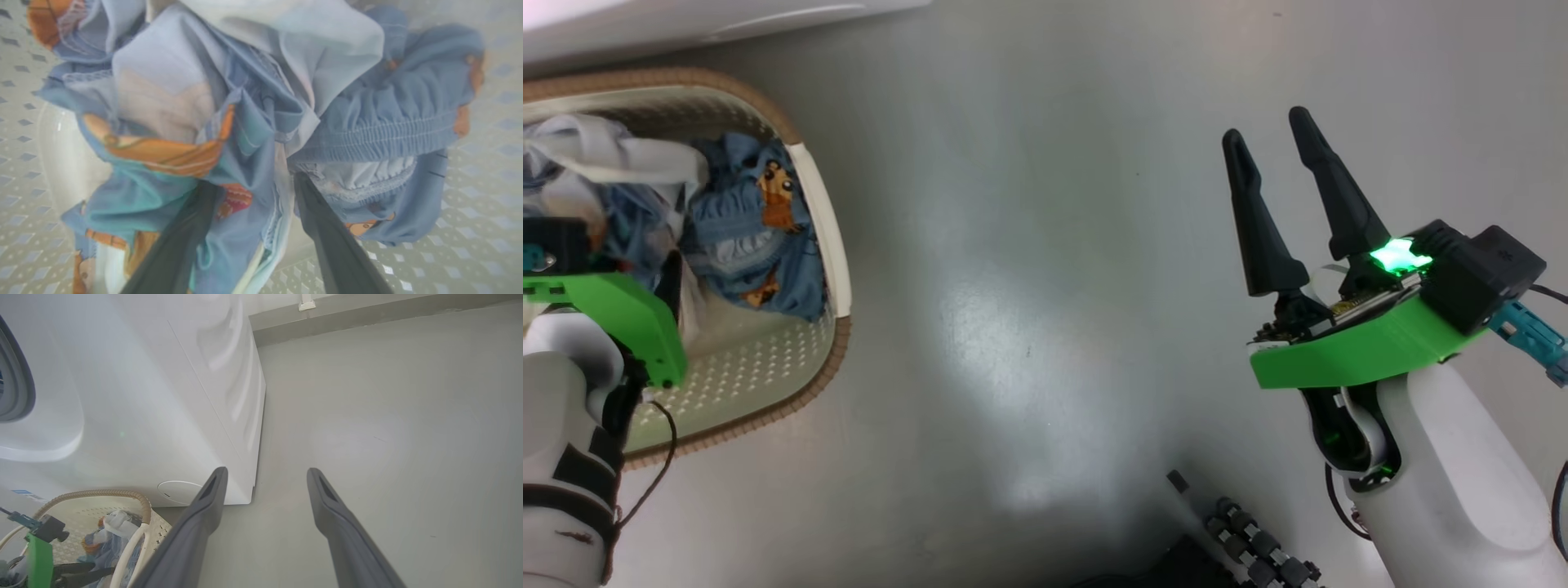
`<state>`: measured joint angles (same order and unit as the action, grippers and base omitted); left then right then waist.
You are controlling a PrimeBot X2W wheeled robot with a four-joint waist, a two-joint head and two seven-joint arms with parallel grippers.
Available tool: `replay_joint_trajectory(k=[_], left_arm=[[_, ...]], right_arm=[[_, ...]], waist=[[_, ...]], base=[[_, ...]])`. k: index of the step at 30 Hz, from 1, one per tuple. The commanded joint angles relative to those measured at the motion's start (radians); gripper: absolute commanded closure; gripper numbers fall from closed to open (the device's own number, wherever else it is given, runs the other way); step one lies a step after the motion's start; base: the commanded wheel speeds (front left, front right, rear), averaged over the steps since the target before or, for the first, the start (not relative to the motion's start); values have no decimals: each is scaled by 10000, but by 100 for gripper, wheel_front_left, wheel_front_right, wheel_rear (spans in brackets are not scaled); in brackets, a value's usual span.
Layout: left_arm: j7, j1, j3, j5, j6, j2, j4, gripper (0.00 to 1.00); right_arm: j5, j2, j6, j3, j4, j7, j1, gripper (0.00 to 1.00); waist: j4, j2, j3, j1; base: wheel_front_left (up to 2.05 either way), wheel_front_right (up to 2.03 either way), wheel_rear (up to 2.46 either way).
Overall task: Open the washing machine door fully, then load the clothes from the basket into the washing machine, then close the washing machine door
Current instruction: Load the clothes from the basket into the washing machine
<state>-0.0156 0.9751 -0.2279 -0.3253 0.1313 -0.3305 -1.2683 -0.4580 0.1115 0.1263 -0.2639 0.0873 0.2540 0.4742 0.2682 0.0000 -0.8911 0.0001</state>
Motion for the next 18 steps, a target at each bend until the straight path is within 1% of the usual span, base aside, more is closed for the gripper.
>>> replay_joint_trajectory(k=[1,7,8,9,10,18], left_arm=[[54,-174,-12,-182,-9,-473,164,0],[201,-51,-520,-508,-8,-842,156,0],[211,-24,-555,-568,-7,-863,136,14],[205,1,-653,-561,-7,-889,124,69],[138,39,-724,-564,-7,-926,117,100],[78,29,-989,-875,-7,-916,0,100]], right_arm=[[132,-44,44,-258,-277,78,-144,0],[124,-70,44,-373,-374,78,-113,0],[124,-62,44,-361,-384,78,-127,0],[125,-56,44,-353,-392,78,-144,0],[127,-54,44,-344,-400,78,-158,0],[148,-94,44,-305,-366,78,-161,0]], waist=[[115,0,-111,-1],[314,0,-248,-1],[329,0,-247,-1],[347,0,-244,-1],[361,0,-242,-1],[354,0,-82,-1]], base=[[0,0,0],[0,0,0],[0,0,0],[0,0,0],[0,0,0],[0,0,0]])
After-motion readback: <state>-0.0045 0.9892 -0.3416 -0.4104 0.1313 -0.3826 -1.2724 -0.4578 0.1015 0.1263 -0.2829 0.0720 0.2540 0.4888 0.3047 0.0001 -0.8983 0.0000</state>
